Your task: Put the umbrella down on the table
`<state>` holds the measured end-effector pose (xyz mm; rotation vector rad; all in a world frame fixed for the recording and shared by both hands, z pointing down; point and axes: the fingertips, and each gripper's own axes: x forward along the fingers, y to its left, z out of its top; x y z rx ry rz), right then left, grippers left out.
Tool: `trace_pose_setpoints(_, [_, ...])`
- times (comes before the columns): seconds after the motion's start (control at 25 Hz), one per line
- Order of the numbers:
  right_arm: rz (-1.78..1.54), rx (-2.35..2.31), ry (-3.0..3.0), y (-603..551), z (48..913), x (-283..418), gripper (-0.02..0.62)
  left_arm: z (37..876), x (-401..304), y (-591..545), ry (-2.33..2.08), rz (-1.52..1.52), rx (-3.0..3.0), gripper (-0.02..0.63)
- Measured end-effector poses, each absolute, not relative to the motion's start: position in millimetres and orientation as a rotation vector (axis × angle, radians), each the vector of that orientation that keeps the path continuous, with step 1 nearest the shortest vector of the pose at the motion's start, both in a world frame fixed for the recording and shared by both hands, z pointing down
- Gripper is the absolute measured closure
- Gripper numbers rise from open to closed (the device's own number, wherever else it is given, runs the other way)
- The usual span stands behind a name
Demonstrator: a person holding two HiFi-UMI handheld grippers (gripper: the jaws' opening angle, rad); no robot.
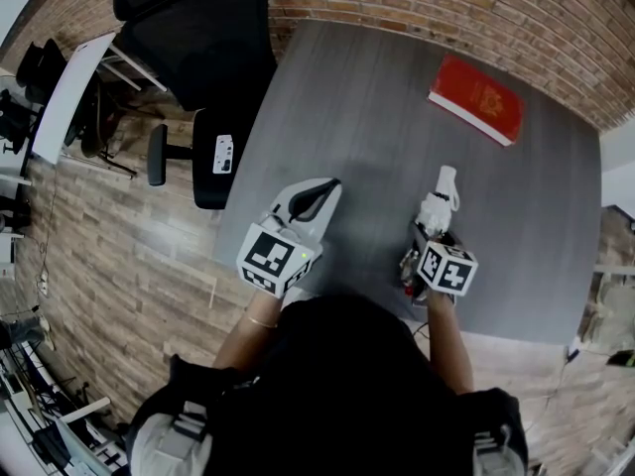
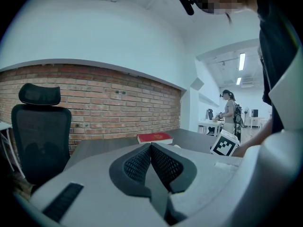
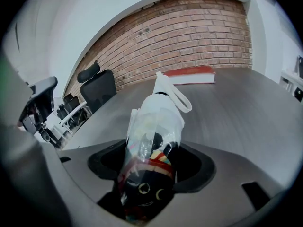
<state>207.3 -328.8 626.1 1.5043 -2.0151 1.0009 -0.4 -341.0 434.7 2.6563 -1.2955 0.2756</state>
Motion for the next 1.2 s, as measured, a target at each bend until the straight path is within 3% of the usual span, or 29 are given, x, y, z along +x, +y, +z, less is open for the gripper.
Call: trace_pose_setpoints(1.2, [1.087,1.478,-1.895,-333.7,647.0,209.7,0.284,438.2,9.2,-344.3,-1.244,0.317,2.679,0.604])
